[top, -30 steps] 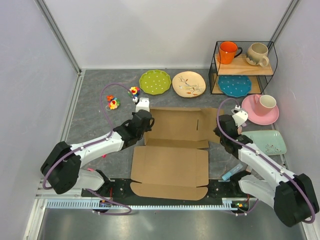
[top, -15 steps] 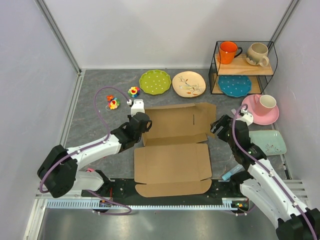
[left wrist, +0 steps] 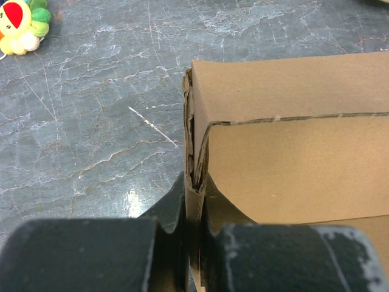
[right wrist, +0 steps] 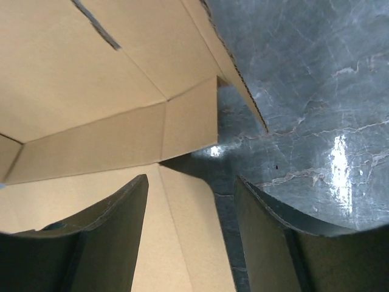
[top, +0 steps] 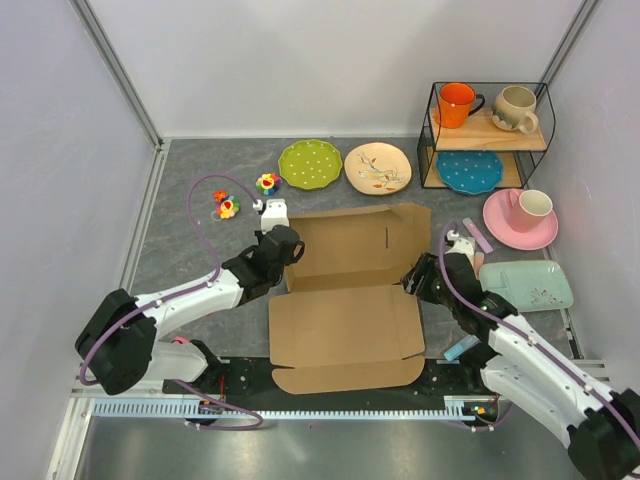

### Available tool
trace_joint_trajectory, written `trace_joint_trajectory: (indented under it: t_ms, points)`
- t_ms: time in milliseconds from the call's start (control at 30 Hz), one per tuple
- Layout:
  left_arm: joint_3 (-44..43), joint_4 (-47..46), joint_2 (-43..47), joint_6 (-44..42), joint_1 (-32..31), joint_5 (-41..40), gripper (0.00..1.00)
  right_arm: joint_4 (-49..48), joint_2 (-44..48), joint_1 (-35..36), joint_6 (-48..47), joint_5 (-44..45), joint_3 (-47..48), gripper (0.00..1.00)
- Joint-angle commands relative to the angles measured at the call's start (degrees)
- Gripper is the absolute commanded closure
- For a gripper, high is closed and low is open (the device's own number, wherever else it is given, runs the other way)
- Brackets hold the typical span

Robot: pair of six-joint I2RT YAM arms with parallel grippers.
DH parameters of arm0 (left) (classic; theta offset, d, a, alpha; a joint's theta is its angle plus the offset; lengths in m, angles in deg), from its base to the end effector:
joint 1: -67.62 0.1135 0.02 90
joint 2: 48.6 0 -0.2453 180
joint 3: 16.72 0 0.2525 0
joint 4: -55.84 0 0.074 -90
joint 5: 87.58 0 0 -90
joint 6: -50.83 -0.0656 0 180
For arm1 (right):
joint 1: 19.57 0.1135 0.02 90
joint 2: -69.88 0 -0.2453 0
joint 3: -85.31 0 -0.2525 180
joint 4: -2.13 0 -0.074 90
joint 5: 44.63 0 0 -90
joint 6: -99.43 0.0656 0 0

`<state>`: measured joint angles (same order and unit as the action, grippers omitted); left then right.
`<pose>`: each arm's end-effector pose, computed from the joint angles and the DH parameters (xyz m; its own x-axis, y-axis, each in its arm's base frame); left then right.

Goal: Fold the paper box

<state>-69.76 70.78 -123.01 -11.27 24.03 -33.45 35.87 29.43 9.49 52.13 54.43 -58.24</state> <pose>0.2378 -0.1733 0.1825 -0.4805 -0.0662 -0.8745 -0.0091 0.9975 -0.0704 0.1754 0.0857 0.1701 -0.6447 0.4079 -0.6465 0.0903 0.8805 0.4655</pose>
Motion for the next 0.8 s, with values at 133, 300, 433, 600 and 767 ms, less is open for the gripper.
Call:
trace_joint_trajectory:
  t_ms: [133,300,433,600,767]
  points:
    - [3.34,3.64,0.58,0.67,-0.44,-2.0,0.98,-11.19,-11.21,0.3,1.07,0.96,-1.17,0.34]
    - [4.13,3.64,1.02,0.4,-1.05,-1.74,0.98,-14.36,-12.73,0.3,-0.5,2.71,0.24,0.35]
    - [4.22,3.55,0.85,0.58,-1.32,-1.74,0.98,-16.2,-15.27,0.3,-2.0,3.16,1.03,0.36]
    - [4.04,3.55,0.67,0.49,-1.58,-1.47,0.98,-18.49,-16.42,0.3,-2.88,2.63,0.68,0.38]
    - [3.87,3.64,0.5,0.05,-1.67,-1.21,0.98,-19.64,-15.63,0.91,-4.72,3.33,0.42,0.46]
